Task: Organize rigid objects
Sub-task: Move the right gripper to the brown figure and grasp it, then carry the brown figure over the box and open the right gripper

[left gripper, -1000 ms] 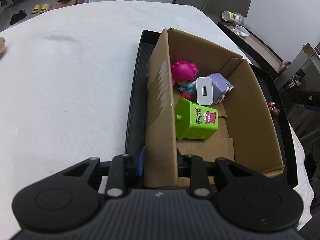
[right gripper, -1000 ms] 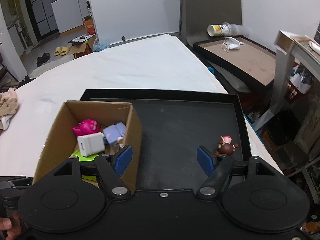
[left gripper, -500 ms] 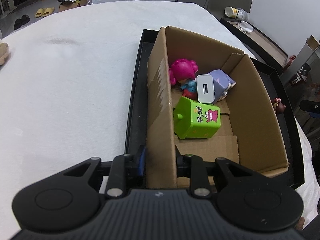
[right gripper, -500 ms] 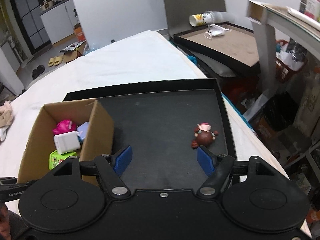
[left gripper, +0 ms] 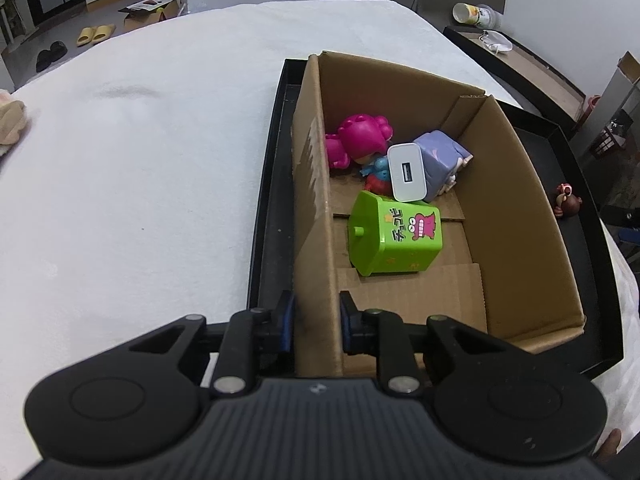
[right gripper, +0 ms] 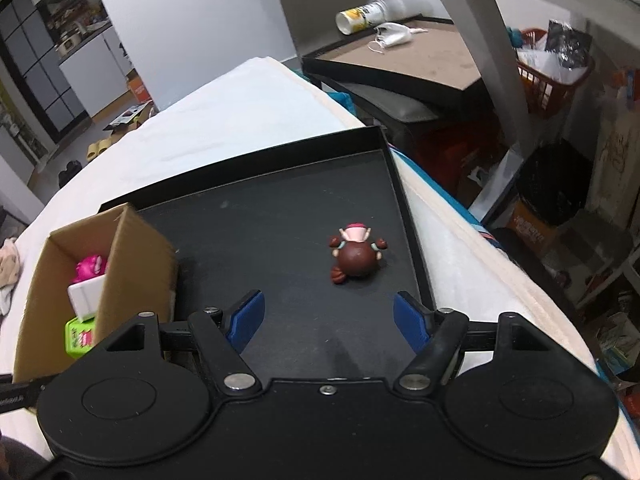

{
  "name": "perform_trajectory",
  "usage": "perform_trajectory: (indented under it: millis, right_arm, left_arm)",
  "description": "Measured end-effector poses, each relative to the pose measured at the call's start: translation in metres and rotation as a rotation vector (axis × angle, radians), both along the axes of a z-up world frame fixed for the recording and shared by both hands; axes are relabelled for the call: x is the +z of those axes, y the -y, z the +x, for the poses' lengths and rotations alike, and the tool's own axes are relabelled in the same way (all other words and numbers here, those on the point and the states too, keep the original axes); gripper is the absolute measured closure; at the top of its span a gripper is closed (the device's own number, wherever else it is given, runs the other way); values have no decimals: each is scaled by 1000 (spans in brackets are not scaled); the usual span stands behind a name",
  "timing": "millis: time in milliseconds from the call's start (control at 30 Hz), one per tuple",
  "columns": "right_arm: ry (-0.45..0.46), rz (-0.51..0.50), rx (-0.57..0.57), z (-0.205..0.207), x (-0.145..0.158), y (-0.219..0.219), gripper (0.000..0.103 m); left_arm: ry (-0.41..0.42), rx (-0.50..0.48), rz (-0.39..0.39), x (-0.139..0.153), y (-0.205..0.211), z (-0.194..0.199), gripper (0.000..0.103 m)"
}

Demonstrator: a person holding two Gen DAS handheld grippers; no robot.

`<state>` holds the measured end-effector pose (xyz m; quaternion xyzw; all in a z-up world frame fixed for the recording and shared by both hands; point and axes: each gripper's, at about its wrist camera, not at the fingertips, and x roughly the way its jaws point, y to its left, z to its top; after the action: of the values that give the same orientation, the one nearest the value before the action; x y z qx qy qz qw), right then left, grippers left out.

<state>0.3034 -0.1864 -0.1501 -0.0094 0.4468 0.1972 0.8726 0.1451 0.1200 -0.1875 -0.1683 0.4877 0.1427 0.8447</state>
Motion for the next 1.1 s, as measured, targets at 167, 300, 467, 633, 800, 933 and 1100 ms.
perform_trajectory:
  millis: [167, 300, 467, 633, 800, 933, 1100]
  right_arm:
    - [-33, 33, -42, 18, -13, 5, 36]
    - [-39, 29, -50, 30, -24, 3, 38]
    - [-54, 30, -73, 48, -33, 4, 36]
    - [-66, 22, -68, 55, -44, 1, 36]
    - [-16, -3, -27, 57, -47, -10, 36]
    - [-22, -14, -2, 56, -54, -11, 65]
    - [-21, -9, 3, 48, -52, -5, 66]
  left_arm:
    - [-8, 14, 1, 0, 0, 2, 82]
    - [-19, 17, 5, -2, 1, 5, 82]
    - [-39, 15, 9, -6, 1, 9, 82]
    - [-50, 19, 0, -10, -1, 12, 82]
    - [-62, 19, 6, -11, -1, 15, 82]
    - [-60, 35, -26, -13, -6, 14, 82]
    - [-57, 28, -26, -12, -6, 13, 82]
